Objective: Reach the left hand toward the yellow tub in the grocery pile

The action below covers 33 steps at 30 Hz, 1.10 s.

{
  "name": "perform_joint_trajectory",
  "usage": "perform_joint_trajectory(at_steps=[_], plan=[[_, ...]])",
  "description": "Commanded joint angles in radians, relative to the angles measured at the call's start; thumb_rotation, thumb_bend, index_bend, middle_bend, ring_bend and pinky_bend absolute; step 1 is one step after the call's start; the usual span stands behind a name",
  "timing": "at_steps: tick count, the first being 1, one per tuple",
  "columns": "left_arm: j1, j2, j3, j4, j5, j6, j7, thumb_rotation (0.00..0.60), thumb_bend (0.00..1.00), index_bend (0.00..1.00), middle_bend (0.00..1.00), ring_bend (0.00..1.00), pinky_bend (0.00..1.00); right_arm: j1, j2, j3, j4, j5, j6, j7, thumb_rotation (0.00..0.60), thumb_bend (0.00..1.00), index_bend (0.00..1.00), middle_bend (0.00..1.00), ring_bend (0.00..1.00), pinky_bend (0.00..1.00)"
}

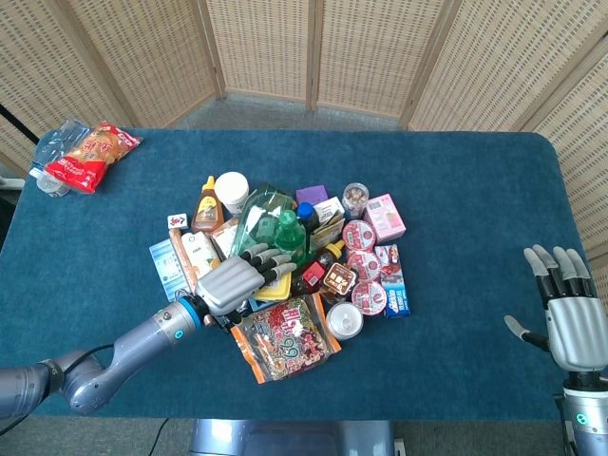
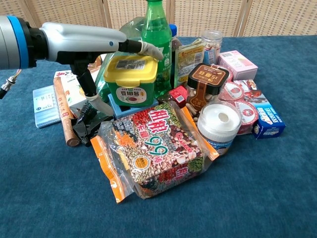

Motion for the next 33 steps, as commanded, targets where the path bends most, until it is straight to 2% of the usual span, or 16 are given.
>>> perform_joint_trajectory(at_steps=[1,3,4,6,8,11,16,21,29,33], plan=[[-0.008,-0.013,0.008,0.008,-0.012,0.002,0.019,0.600,0.06,0.00,0.00,0.00,0.16,0.000,0.000,-0.001,-0.002,-0.002,0.001,0.001,0.600,0.00,0.00,0.00,0.00,0.00],[-0.010,-0.031,0.008,0.017,-0.015,0.024,0.039,0.600,0.06,0.02,0.00,0.01,0.26,-0.001,0.001,-0.001,-0.002,-0.003,0.002,0.002,0.600,0.00,0.00,0.00,0.00,0.00],[-0.009,-0.040,0.007,0.021,-0.014,0.039,0.049,0.600,0.06,0.06,0.02,0.05,0.35,-0.001,0.001,-0.001,-0.002,-0.003,0.002,0.003,0.600,0.00,0.00,0.00,0.00,0.00],[-0.004,-0.063,0.006,0.032,-0.005,0.079,0.073,0.600,0.06,0.18,0.16,0.21,0.53,-0.002,0.001,-0.001,-0.004,-0.003,0.003,0.006,0.600,0.00,0.00,0.00,0.00,0.00],[0.002,-0.076,0.006,0.038,0.005,0.110,0.088,0.600,0.06,0.27,0.34,0.36,0.67,-0.002,0.002,0.000,-0.003,-0.003,0.004,0.007,0.600,0.00,0.00,0.00,0.00,0.00],[0.011,-0.082,0.002,0.039,0.018,0.141,0.086,0.600,0.06,0.31,0.44,0.45,0.74,-0.002,0.002,-0.001,-0.003,-0.004,0.003,0.008,0.600,0.00,0.00,0.00,0.00,0.00],[0.024,-0.064,-0.003,0.027,0.038,0.170,0.065,0.600,0.06,0.32,0.46,0.48,0.75,-0.002,0.002,-0.001,-0.005,-0.006,0.003,0.006,0.600,0.00,0.00,0.00,0.00,0.00],[0.050,-0.004,-0.021,-0.039,0.065,0.205,-0.005,0.600,0.06,0.33,0.46,0.49,0.75,-0.004,0.004,-0.001,-0.009,-0.009,0.008,0.003,0.600,0.00,0.00,0.00,0.00,0.00],[0.138,0.233,-0.053,-0.199,0.122,0.268,-0.200,0.600,0.06,0.32,0.45,0.49,0.75,-0.004,0.005,-0.002,-0.012,-0.012,0.007,0.001,0.600,0.00,0.00,0.00,0.00,0.00],[0.198,0.349,-0.042,-0.221,0.183,0.309,-0.278,0.600,0.06,0.32,0.44,0.49,0.75,-0.003,0.005,-0.003,-0.013,-0.014,0.006,-0.002,0.600,0.00,0.00,0.00,0.00,0.00]])
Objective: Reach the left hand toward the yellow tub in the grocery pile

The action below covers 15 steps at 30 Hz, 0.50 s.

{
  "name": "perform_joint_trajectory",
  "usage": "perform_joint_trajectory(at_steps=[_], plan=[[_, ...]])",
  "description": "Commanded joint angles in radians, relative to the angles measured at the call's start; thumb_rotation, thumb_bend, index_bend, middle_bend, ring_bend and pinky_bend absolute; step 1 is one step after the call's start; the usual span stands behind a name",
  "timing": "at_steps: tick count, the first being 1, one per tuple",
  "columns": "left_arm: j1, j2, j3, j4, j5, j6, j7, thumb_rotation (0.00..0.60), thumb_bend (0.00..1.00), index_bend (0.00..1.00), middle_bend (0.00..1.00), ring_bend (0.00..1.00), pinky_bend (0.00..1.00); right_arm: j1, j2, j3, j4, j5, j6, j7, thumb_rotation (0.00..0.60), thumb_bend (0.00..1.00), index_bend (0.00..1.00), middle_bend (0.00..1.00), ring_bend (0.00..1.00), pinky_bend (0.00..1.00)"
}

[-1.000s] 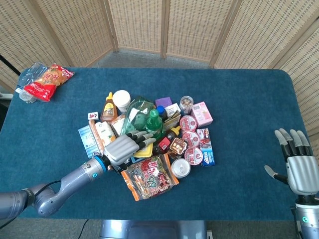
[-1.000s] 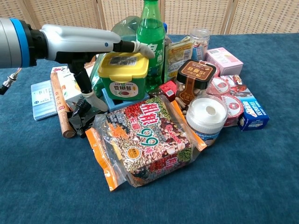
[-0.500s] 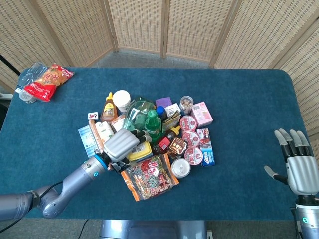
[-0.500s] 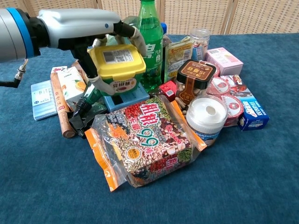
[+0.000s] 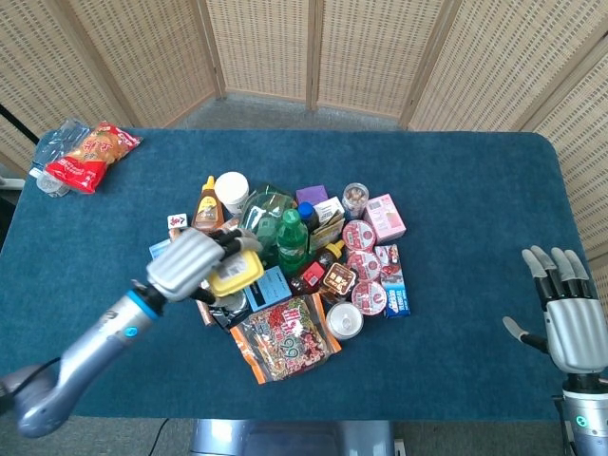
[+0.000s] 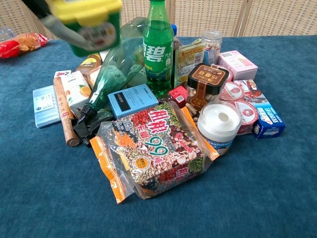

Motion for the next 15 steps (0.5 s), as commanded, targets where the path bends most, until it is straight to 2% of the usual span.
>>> perform_joint_trajectory(at_steps=[1,8,15], plan=[[0.076,0.118,0.007,-0.036,0.073,0.058,-0.088,0.600,0.06,0.32,0.44,0.49,0.75,0.000,0.000,0.000,0.000,-0.001,0.000,-0.002,0.600,0.00,0.00,0.00,0.00,0.00],[0.210,0.197,0.061,0.002,0.155,0.188,-0.173,0.600,0.05,0.32,0.44,0.49,0.75,0.002,-0.001,0.001,0.001,0.003,-0.005,0.000,0.600,0.00,0.00,0.00,0.00,0.00],[0.243,0.206,0.056,0.032,0.164,0.220,-0.230,0.600,0.05,0.32,0.44,0.49,0.75,0.007,-0.004,0.001,0.000,-0.001,-0.010,-0.008,0.600,0.00,0.00,0.00,0.00,0.00]])
